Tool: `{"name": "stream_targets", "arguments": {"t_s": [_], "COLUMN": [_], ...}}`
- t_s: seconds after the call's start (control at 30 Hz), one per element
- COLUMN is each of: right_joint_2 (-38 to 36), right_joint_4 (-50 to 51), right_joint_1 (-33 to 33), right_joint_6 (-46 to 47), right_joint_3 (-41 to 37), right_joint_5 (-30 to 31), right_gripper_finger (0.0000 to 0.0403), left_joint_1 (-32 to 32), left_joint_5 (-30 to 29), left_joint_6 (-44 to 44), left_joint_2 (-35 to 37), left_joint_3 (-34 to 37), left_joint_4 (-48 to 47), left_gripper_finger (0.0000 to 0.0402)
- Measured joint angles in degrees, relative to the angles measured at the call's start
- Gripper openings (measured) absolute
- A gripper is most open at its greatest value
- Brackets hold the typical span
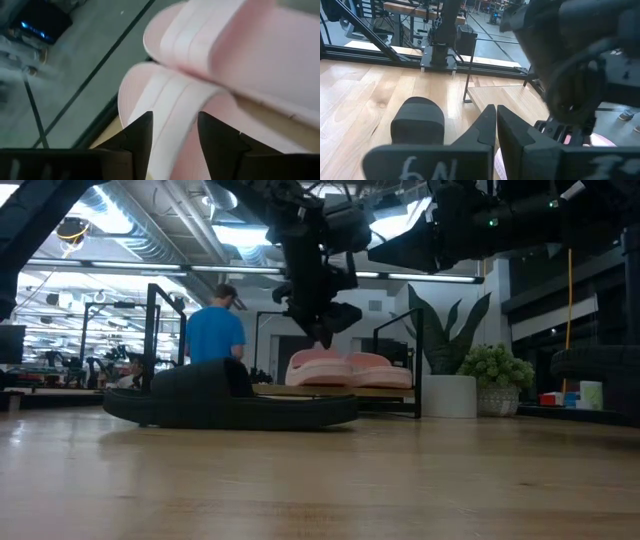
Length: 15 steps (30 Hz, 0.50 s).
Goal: Pick and place slides into the shelf
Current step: Put the pink slide on the shelf, then put the left black slide on the shelf
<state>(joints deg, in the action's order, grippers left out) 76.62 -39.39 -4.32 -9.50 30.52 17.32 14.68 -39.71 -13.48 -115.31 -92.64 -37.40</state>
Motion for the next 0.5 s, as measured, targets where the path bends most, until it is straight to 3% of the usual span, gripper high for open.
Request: {"name": "stream_targets", "arguments": {"t_s": [0.33,0.5], "right_joint_2": [0.0,0.0], "right_joint_4": [0.9,1.7], "right_joint_1": [0.0,0.0], "right_joint_6": [0.0,0.0], "right_joint_3": [0.0,0.0], "right_joint_5": [0.0,0.0], "right_gripper_finger": [0.0019,0.0019], "left_joint_1": [-3.0,-4.1], "left_joint_5": [0.0,-2.7], "left_joint_6": [5.1,4.7], "left_joint_2": [0.0,0.0], "left_joint_3": [-11.8,-13.8], "left_joint_4": [-13.1,-19.4], "left_gripper_finger": [0.0148,0.0148]}}
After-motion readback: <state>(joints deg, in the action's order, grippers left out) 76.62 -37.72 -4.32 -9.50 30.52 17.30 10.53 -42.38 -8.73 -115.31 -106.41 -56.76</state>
